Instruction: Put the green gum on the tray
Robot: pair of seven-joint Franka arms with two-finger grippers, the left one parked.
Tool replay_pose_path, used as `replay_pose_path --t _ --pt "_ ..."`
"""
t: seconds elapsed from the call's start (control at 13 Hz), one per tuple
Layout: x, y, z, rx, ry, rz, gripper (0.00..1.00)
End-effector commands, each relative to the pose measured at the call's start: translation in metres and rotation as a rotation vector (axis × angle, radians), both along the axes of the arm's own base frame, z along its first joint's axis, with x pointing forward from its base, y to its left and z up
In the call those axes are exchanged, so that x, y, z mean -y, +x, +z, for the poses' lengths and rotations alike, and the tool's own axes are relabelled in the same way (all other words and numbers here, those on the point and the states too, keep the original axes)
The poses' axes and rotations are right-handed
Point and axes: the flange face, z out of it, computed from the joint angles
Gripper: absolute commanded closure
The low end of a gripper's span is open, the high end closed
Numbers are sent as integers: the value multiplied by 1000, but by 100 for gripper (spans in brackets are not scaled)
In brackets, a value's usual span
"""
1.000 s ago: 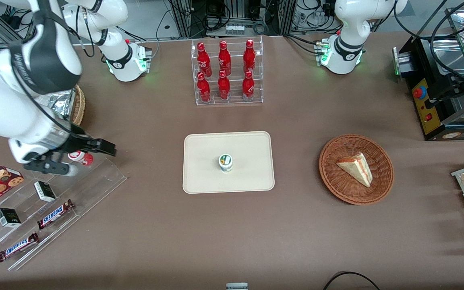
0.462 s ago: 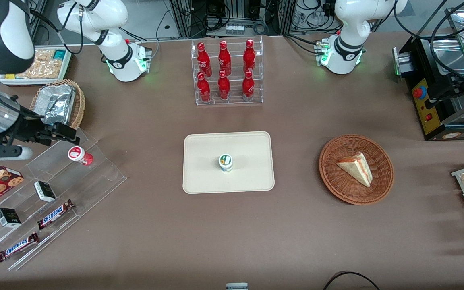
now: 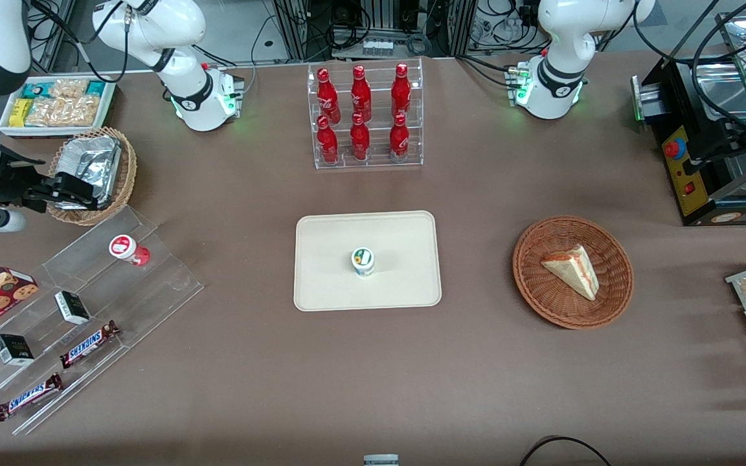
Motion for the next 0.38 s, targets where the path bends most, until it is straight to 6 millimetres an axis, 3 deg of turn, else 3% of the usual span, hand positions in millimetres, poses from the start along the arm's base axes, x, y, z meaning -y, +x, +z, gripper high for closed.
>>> replay_pose_path --t 0.0,0.31 --pt "14 10 -9 -37 4 -18 0" --pt "10 9 5 -55 2 -17 0"
